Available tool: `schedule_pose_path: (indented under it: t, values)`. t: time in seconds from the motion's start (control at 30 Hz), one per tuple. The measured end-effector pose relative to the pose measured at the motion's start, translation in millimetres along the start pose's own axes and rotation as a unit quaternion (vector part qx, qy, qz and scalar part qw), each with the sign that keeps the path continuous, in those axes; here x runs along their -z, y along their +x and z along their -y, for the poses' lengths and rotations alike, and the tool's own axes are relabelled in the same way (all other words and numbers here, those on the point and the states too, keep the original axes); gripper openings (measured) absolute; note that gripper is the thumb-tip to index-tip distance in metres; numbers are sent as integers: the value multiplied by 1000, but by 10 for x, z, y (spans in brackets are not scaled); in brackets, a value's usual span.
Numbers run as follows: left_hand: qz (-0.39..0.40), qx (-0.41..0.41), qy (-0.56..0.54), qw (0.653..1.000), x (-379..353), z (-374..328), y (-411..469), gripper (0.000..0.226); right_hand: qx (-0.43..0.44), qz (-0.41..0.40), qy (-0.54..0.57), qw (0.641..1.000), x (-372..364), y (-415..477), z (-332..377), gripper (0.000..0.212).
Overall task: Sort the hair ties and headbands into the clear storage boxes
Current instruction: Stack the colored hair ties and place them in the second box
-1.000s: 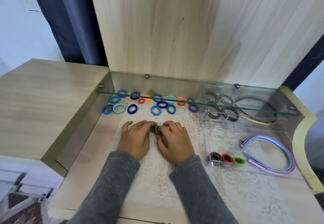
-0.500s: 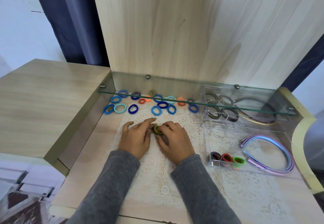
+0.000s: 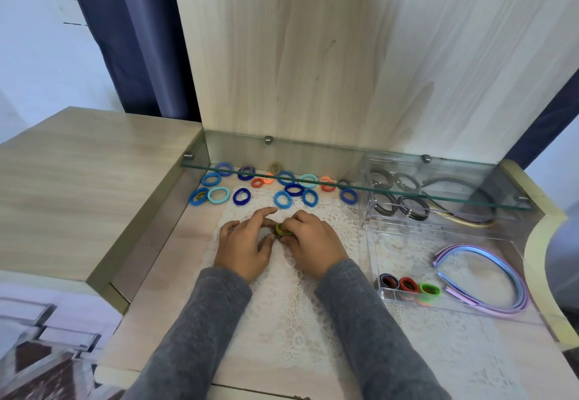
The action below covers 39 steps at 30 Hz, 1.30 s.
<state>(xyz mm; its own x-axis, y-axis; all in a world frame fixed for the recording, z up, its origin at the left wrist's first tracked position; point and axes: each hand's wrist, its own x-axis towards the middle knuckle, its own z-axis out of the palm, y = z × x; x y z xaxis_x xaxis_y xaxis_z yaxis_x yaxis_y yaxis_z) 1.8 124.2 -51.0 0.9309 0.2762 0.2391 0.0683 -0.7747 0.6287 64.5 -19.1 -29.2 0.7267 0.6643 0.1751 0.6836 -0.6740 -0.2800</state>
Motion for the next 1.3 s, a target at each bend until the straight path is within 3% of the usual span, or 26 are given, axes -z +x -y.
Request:
schedule_pose_path:
  t: [0.43, 0.73, 1.3]
  values:
    - [1, 12, -12, 1000, 37, -12, 2, 50, -14, 22, -8, 1000, 82, 55, 60, 25]
    - [7, 19, 2, 1000, 84, -61, -11, 51, -13, 94, -43, 995, 219, 136, 55, 29]
    - [8, 1, 33, 999, 60, -22, -18, 49, 13, 122, -89, 988, 401, 229, 182, 22]
